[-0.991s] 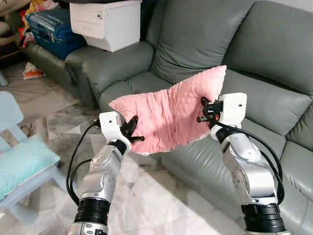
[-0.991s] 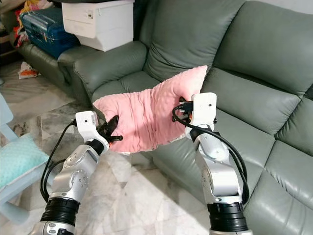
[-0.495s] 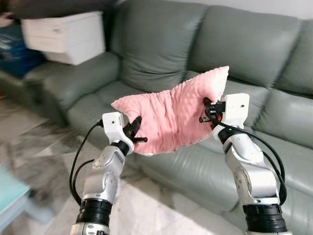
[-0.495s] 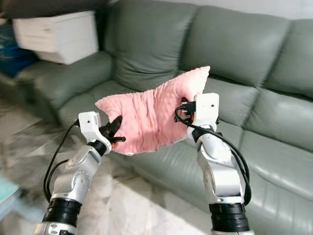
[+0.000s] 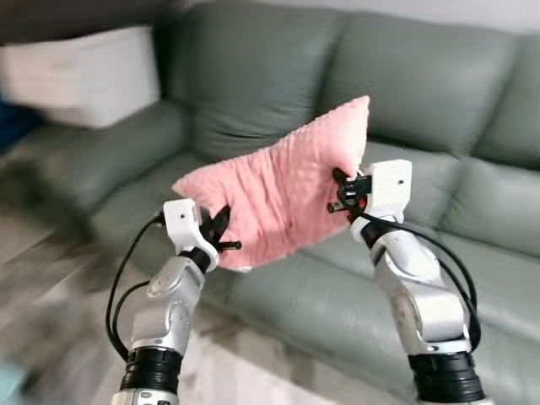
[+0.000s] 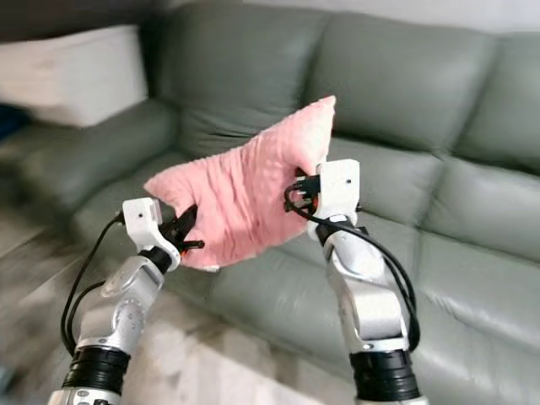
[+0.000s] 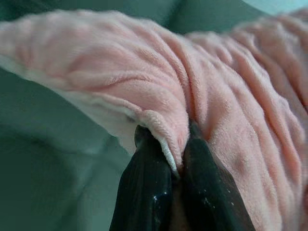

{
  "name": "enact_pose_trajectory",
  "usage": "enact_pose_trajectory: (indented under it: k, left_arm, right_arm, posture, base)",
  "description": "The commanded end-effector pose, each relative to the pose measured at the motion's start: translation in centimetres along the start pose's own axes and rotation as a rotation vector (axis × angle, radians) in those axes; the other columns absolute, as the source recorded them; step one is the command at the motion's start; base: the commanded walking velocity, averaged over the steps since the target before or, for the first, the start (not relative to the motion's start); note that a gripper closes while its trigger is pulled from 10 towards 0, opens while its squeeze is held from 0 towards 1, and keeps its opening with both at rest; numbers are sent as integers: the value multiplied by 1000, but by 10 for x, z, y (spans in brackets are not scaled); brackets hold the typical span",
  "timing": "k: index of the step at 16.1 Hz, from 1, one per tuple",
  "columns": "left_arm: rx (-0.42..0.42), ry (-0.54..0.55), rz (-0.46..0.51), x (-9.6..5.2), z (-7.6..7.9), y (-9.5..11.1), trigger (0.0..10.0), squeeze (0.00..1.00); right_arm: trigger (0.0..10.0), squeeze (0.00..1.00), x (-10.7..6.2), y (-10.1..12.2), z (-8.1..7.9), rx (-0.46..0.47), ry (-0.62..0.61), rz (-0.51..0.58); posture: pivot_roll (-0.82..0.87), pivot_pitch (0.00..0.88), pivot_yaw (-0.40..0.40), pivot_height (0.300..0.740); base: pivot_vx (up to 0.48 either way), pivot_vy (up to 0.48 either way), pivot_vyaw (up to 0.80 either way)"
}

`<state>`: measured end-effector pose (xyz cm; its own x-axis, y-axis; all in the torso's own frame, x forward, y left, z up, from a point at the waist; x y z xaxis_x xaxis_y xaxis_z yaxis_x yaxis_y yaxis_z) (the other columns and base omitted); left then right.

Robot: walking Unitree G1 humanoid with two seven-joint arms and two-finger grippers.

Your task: Move the pillow to the sofa

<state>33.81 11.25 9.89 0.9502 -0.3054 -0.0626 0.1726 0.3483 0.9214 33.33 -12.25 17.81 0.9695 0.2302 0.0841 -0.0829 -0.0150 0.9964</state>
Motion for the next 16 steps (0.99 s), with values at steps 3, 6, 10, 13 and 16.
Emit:
enact_pose_trajectory:
  k: [3,6,10,13,16]
  left_arm:
    - [-18,-76,-32,9,27,-2,10000,0]
    - [0,-76,-38,9,27,-3,10000,0]
    - [18,-84,-17,9,26,2,10000,0]
    - [28,-108,-9,9,29,3,10000,0]
    - [7,-95,-15,9,28,2,10000,0]
  right_arm:
    - [10000,0,-2,7,9,-7,-25,21]
    - [10000,0,-1,6,8,-7,-23,19]
    - [10000,0,-1,6,8,-7,-23,17]
    - [10000,0,-1,5,7,-5,-27,18]
    - [10000,0,-1,5,7,-2,-28,17]
  posture:
    - [-236,7,-2,740]
    - [-234,7,0,740]
    - [-232,10,0,740]
    - [-232,10,3,740]
    - [-233,10,4,740]
  base:
    - [0,0,-390]
    - [0,0,0]
    - [0,0,0]
    - [0,0,0]
    - [0,0,-675]
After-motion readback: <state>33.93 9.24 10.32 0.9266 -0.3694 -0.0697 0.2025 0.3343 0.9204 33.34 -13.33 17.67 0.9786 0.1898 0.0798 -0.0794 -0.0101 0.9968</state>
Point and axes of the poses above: a point about 5 cm out from each wrist's last joint towards the gripper, its own x axis pointing out of the wrist towards the gripper, its own y axis along the axis of the wrist's last joint, z = x × y, the point moved 2 cm from there along x, pointing out of the wrist towards the gripper, and after that the axes turned 1 degree about x, right-handed, at the moved point
